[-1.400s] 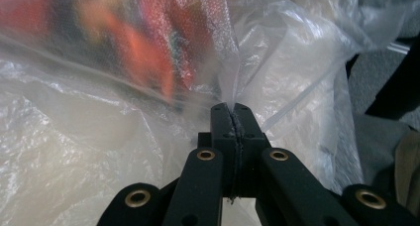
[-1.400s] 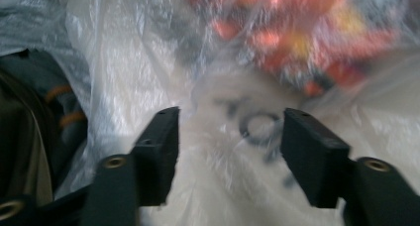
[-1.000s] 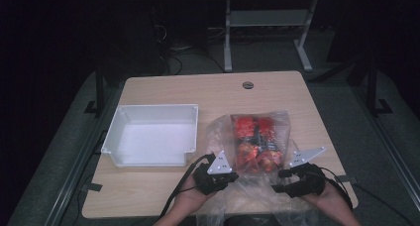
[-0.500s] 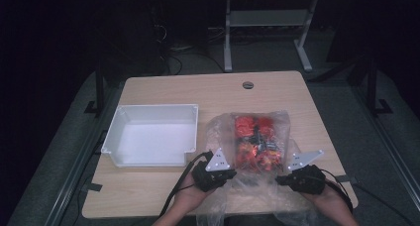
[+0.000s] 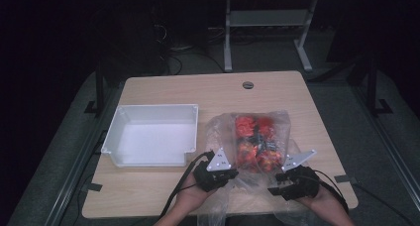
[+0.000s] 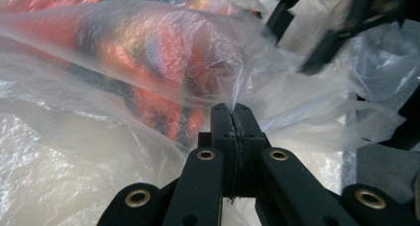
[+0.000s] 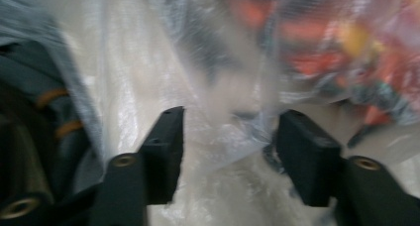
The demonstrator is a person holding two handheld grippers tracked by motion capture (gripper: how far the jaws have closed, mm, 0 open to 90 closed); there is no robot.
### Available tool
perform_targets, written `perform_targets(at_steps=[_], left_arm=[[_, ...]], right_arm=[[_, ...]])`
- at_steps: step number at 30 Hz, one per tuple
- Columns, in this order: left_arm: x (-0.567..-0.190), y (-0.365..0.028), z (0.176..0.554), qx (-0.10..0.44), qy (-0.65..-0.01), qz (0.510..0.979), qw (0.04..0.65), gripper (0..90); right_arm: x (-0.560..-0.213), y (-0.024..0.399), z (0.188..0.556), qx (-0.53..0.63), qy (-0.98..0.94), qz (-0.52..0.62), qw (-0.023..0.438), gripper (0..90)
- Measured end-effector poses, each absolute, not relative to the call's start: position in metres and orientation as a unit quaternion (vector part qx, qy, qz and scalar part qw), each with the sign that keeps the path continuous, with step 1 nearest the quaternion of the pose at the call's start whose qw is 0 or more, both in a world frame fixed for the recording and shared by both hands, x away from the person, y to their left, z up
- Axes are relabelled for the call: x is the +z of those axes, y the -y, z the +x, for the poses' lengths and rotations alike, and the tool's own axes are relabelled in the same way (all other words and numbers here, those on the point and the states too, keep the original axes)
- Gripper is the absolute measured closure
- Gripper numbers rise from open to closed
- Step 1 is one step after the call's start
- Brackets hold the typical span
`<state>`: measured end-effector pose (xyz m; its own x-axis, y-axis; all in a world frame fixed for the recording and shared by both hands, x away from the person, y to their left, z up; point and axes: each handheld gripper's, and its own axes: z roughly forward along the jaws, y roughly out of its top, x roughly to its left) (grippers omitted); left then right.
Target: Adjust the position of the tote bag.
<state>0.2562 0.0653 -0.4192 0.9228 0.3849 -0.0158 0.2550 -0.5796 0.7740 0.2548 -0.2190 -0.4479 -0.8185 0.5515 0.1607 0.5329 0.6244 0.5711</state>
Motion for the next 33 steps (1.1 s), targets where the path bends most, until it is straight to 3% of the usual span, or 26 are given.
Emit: perform_targets(at_steps=[3,5,6,8,18,33], left_arm=[[-0.419,-0.065,0.256,0.076,-0.182,0.884,0.424,90.0],[-0.420,-0.066,0.256,0.076,-0.185,0.883,0.424,90.0],[-0.420,-0.066,0.256,0.076,-0.185,0.883,0.424,90.0],[-0.421,-0.067,0.257,0.077,-0.184,0.884,0.424,90.0],[-0.420,-0.072,0.262,0.087,-0.195,0.879,0.427,90.0],[-0.402,-0.052,0.282,0.130,-0.200,0.869,0.433,90.0]], right_arm=[[-0.451,0.216,0.257,0.298,-0.906,0.299,0.029,58.4],[-0.455,0.214,0.258,0.293,-0.910,0.289,0.044,75.3],[-0.455,0.214,0.258,0.293,-0.910,0.289,0.044,75.3],[-0.456,0.217,0.259,0.293,-0.913,0.282,0.041,88.7],[-0.443,0.226,0.253,0.308,-0.912,0.263,0.061,90.0],[-0.378,0.252,0.272,0.306,-0.897,0.261,0.184,90.0]])
